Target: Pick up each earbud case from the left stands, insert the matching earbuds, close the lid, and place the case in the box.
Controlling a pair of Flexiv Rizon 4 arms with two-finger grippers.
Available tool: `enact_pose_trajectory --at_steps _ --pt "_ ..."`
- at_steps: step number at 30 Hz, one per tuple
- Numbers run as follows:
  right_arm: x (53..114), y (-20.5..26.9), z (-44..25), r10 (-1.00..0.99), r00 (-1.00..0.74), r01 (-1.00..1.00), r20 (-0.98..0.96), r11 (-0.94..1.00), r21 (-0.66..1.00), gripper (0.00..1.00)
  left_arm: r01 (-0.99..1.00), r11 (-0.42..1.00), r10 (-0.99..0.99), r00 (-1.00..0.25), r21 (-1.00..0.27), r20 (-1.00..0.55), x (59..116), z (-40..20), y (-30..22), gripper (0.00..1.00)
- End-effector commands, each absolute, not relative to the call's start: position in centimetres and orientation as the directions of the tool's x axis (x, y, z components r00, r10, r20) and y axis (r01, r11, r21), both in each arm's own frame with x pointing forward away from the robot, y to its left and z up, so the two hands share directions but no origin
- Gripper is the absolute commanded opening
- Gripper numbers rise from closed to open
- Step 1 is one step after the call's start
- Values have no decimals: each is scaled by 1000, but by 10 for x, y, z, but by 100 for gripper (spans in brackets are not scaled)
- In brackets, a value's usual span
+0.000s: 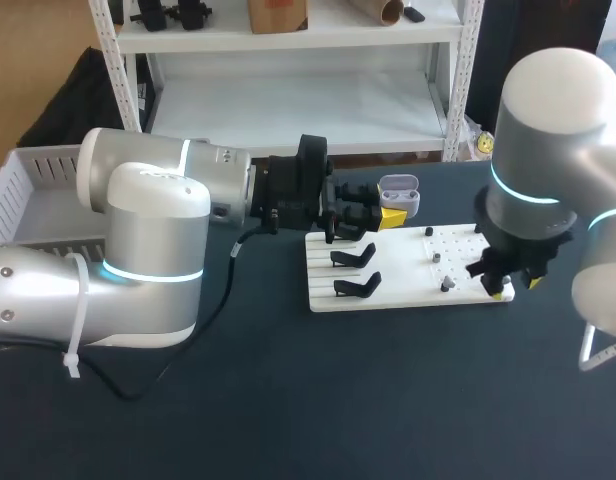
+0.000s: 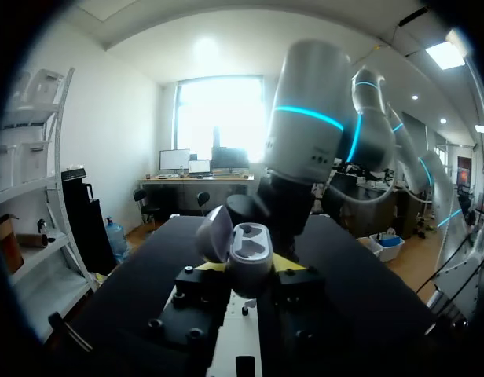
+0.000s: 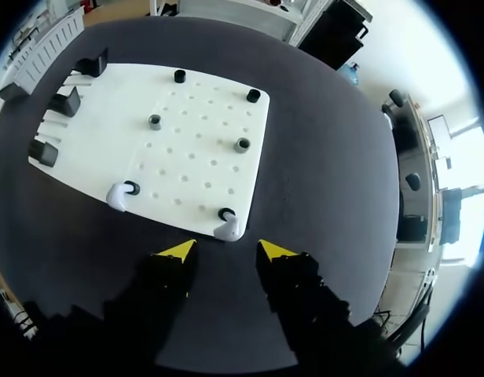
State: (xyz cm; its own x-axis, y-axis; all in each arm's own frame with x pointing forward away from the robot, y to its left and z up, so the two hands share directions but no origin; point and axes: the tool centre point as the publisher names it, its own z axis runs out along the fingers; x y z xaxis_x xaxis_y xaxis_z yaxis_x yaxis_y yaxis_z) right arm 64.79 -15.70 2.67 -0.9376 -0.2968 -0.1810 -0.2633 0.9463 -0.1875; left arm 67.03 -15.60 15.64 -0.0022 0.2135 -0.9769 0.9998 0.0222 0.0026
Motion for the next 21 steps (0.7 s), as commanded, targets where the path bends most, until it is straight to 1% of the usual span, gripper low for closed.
enact_pose_trajectory --at_steps 1,5,11,18,21 --pt "650 -153 24 -295 -938 -260 -183 946 -192 45 1000 28 210 0 6 -978 669 156 -156 0" --pt "652 -152 24 -297 -938 -262 -181 945 -195 46 1000 28 210 0 6 -978 669 156 -156 0" --pt "654 -152 24 -293 -939 -256 -182 946 -201 44 1000 28 210 0 6 -978 669 156 -156 0" --pt "657 -152 25 -274 -943 -235 -188 950 -207 38 1000 28 210 0 6 -978 669 156 -156 0" --pt "657 -152 24 -254 -950 -216 -180 954 -208 38 1000 28 210 0 6 -978 669 156 -156 0"
